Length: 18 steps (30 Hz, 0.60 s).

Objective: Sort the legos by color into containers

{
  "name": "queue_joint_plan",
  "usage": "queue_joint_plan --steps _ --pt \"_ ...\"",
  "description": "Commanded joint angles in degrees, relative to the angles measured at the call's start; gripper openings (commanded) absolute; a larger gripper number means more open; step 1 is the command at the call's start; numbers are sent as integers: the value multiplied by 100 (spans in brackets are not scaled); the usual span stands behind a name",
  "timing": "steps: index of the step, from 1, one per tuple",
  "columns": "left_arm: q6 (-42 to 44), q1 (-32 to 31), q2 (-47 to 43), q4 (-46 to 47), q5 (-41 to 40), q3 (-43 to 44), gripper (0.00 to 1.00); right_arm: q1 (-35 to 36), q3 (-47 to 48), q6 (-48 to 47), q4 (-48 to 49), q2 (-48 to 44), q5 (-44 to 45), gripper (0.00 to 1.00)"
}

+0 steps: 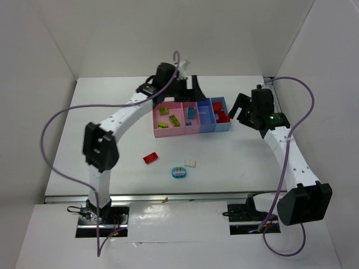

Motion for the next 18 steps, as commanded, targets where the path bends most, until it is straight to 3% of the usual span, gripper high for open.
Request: queue_joint_plan --steps 1,3,5,8,13,18 --pt "728 193 -1828 -912 -2033 -1460 100 245 -255 -270 32 106 -463 90" --pt "379 193 -2483 -1498 -2891 -2141 100 578 -501 -340 155 106 -463 90" --pt "11 271 -3292 -1799 -3252 -3009 100 921 -642 -393 400 106 -524 90" --pt "-342 544 -3899 -2406 -3176 -3714 100 1870 -713 -393 673 334 -296 90" --pt "-677 992 -5024 -2847 -3641 -4463 99 3923 -248 -620 1192 1265 310 90" --pt "-554 1721 -5201 -2934 -3553 -4483 99 5114 622 -1886 1088 2451 714 93"
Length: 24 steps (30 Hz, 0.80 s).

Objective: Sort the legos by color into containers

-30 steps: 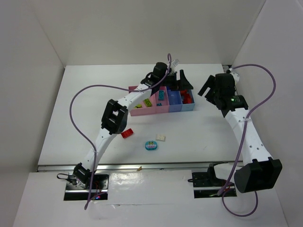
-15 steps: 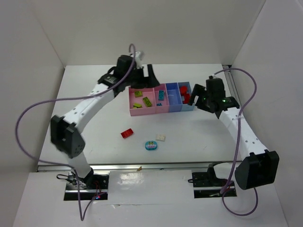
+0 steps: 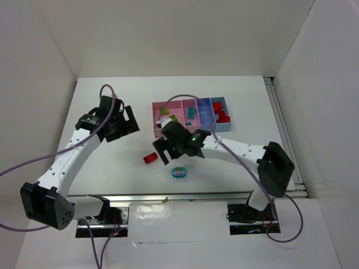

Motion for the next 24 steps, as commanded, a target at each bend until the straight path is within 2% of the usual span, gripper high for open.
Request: queue_joint_plan --steps 1,3,8,14,24 --pt "-71 445 -207 -217 -157 261 99 488 762 -938 158 698 551 93" --pt "-219 682 -207 -428 -279 392 99 752 905 -1210 219 956 692 94" --pt "-519 1210 -576 -324 -280 384 99 805 852 -1633 1009 1377 569 96" --pt "-220 1773 -637 -271 -157 639 99 805 1327 -2090 870 2055 790 96" --pt "-89 1888 -875 19 -16 156 99 752 1432 -2486 1195 2433 850 97"
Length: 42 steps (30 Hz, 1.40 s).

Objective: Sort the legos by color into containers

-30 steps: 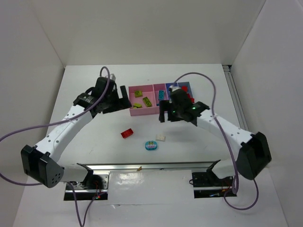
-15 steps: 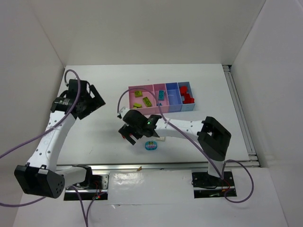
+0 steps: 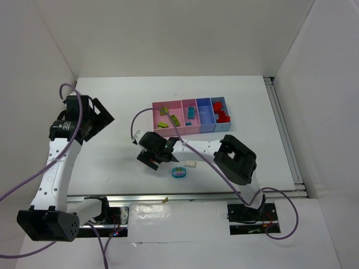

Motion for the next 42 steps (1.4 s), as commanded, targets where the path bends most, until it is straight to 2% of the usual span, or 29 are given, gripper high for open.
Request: queue_joint_plan --steps 1,9,14,20,23,25,26,30,35,37,42 --pt "167 63 -75 261 71 20 99 -23 274 -278 421 166 191 97" --pt "352 186 30 394 246 20 99 -190 633 -227 782 519 7 96" --pt "404 239 30 455 247 20 99 -374 924 -164 782 852 -354 86" --pt "544 239 83 516 404 205 99 -550 925 -33 782 905 -732 80" --pt "598 239 206 569 467 205 99 -551 925 -33 729 957 -872 68" --pt "598 239 268 569 467 205 99 -551 925 -85 580 958 -951 57" --pt "598 239 268 569 467 205 99 -551 925 -85 580 958 -952 44" --pt "746 239 268 569 467 266 100 -551 872 108 641 582 -1013 21" --pt "870 239 268 569 414 390 100 -551 705 441 703 -253 -777 18" --pt "1054 239 329 691 641 320 100 -551 547 564 493 -763 -426 16" --pt "1354 47 1075 271 1056 477 100 -1007 -382 1266 194 -1958 93 16"
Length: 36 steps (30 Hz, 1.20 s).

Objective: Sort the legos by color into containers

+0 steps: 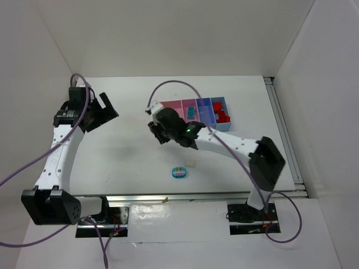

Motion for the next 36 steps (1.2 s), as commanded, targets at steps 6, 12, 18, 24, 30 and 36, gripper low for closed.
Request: queue_joint_plan --steps 6,12,18,24,30,36 --pt "373 -1020 813 -127 85 52 100 -1807 -629 1836 -1256 -1616 821 16" --pt "189 -2163 1244 -180 84 176 100 -3098 -489 2093 -1319 -1372 681 16" --pt "135 -2787 1771 -180 233 527 98 -3549 108 1752 -942 -589 558 20" --pt "311 -3201 1974 -180 400 598 98 -3664 505 1751 -916 35 821 23" --pt "311 -3386 2202 -180 453 703 97 -3716 671 1751 -809 334 1217 25" --pt "250 -3438 2378 -180 506 843 97 -3769 610 1645 -747 466 1305 41"
